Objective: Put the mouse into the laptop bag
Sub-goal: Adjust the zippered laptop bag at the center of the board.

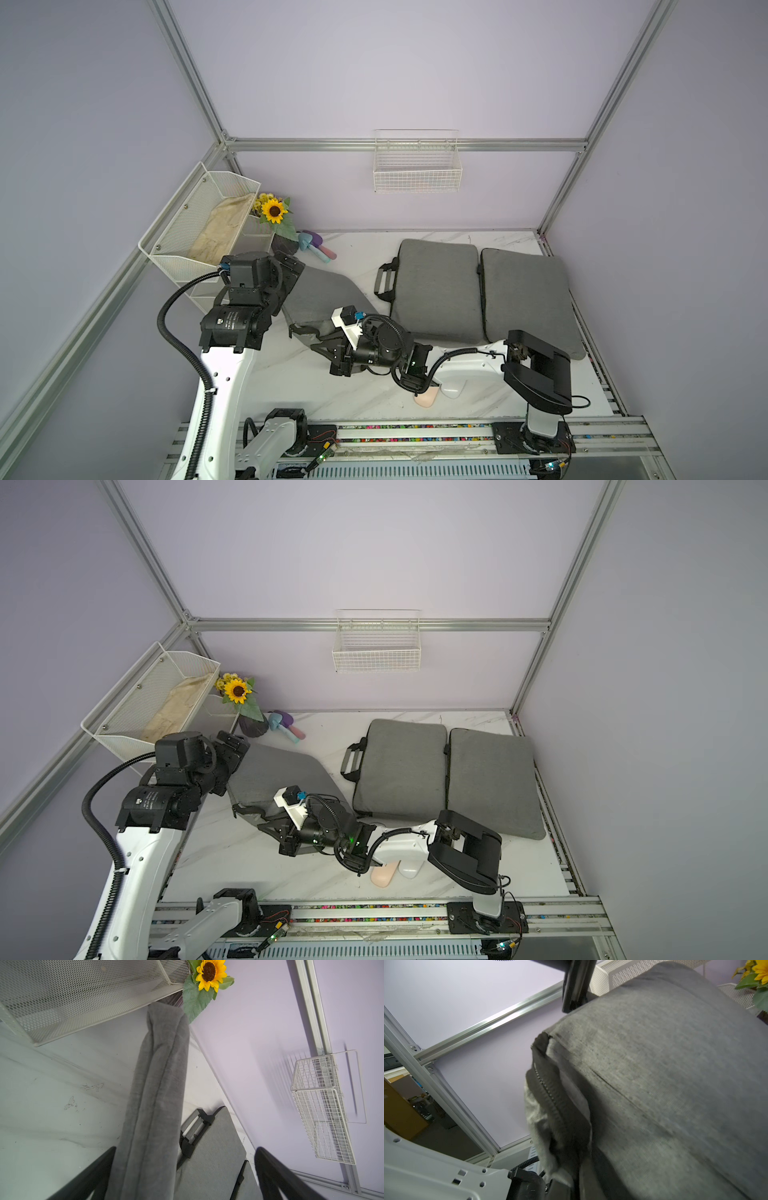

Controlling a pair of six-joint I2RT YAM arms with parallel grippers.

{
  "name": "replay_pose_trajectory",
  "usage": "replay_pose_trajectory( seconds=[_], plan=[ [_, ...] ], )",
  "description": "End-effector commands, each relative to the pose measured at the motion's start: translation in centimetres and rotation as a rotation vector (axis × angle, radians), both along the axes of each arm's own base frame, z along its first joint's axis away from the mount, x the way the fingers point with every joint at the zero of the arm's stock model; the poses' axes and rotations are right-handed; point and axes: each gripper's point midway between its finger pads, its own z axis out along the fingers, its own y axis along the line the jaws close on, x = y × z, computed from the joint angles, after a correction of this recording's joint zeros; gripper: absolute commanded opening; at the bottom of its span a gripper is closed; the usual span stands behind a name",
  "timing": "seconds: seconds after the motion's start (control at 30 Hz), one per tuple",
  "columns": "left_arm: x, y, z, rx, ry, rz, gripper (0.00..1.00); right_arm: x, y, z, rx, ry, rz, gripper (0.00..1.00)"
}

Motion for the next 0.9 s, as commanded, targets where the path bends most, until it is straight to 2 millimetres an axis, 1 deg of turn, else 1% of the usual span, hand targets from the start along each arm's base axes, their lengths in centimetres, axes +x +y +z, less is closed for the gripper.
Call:
replay_pose_trajectory(
  seconds=[0.0,0.17,0.23,0.3,0.4,0.43,0.53,0.57,0.63,0.73,0.87],
  plan=[
    [-0.8,-0.5,6.8,0.023,-0.181,-0.042,1.00,-0.8,0.9,0.4,0.028,0.073,0.048,0.00],
    [-1.2,0.8,3.5,0.051,-0.089,0.028,1.00,-0.6,1.0,2.0,0.074,0.093,0.045,0.00],
    [-1.5,1.3,3.0,0.065,-0.079,0.055,1.00,-0.4,1.0,2.4,0.085,0.106,0.036,0.00],
    [-2.2,2.1,2.8,0.084,-0.067,0.092,1.00,0.3,0.9,2.6,0.096,0.137,0.021,0.00],
    [-3.6,3.3,2.8,0.118,-0.028,0.147,1.00,2.9,0.8,2.7,0.117,0.232,0.008,0.00],
    [-4.3,3.6,2.6,0.127,-0.008,0.161,1.00,4.1,0.8,2.5,0.123,0.267,0.006,0.00],
    [-5.9,4.2,1.3,0.128,0.046,0.189,1.00,6.2,0.9,2.5,0.152,0.307,0.017,0.00],
    [-6.1,4.2,0.7,0.118,0.049,0.188,1.00,6.8,1.1,2.5,0.157,0.311,0.013,0.00],
    [-6.0,4.2,-0.5,0.094,0.056,0.178,1.00,7.2,1.3,2.8,0.166,0.310,0.019,0.00],
    [-5.3,4.8,-2.5,0.045,0.089,0.180,1.00,7.4,0.9,3.7,0.180,0.301,0.013,0.00],
    [-2.4,5.0,-2.7,-0.004,0.031,0.121,1.00,6.9,0.1,4.4,0.200,0.295,0.027,0.00]
  ],
)
